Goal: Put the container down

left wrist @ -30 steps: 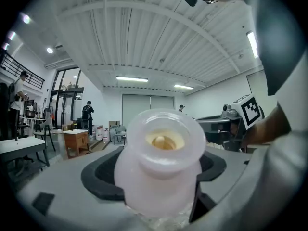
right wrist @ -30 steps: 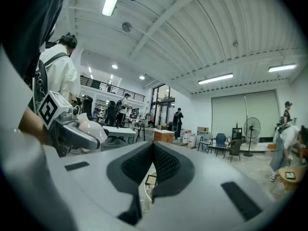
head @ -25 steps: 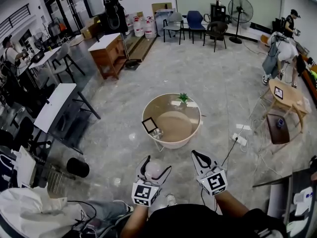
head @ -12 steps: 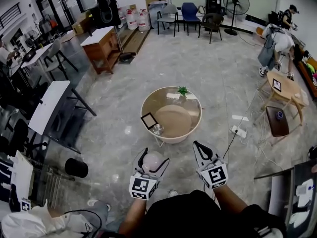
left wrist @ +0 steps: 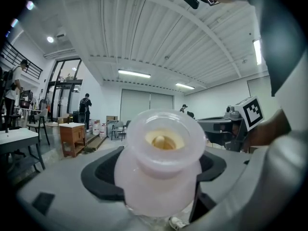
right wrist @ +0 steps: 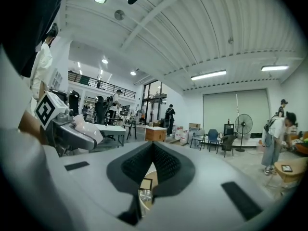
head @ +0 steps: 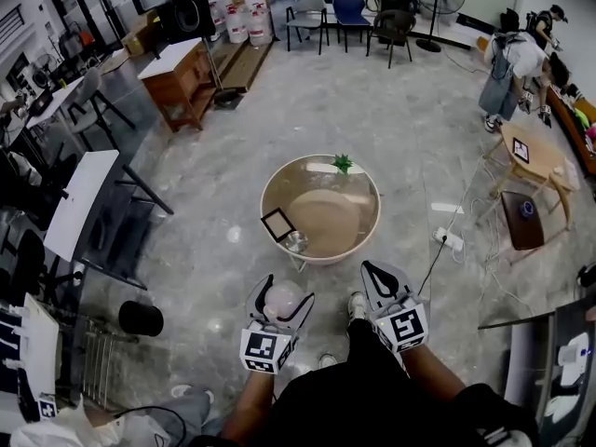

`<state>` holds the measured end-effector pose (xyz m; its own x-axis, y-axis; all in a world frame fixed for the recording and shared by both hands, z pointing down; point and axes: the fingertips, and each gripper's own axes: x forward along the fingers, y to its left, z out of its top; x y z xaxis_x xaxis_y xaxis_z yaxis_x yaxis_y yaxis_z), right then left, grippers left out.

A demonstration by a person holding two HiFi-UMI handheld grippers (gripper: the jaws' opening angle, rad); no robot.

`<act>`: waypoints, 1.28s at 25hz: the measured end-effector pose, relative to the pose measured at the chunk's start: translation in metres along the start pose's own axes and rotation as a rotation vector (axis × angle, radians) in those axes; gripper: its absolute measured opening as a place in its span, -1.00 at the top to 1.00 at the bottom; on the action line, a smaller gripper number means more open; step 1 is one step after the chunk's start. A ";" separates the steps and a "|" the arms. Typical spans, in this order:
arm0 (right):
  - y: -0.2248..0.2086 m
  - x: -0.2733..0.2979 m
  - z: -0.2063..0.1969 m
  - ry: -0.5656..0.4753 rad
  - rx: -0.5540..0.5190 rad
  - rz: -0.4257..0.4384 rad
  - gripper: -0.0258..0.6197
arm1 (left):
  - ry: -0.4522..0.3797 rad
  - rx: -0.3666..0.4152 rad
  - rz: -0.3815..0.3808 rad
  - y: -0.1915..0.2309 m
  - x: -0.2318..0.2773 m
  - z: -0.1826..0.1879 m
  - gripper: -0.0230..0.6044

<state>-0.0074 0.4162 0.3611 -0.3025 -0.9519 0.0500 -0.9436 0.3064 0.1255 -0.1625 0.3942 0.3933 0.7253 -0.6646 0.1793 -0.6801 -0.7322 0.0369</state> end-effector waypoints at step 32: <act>-0.201 0.289 -0.022 -0.023 0.038 0.224 0.92 | 0.070 0.004 0.121 0.143 0.284 0.052 -0.39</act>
<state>0.0980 0.0797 0.3726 -0.5076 -0.8602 0.0500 -0.8568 0.5100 0.0760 -0.0481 0.0925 0.3988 0.6286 -0.7363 0.2505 -0.7617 -0.6479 0.0067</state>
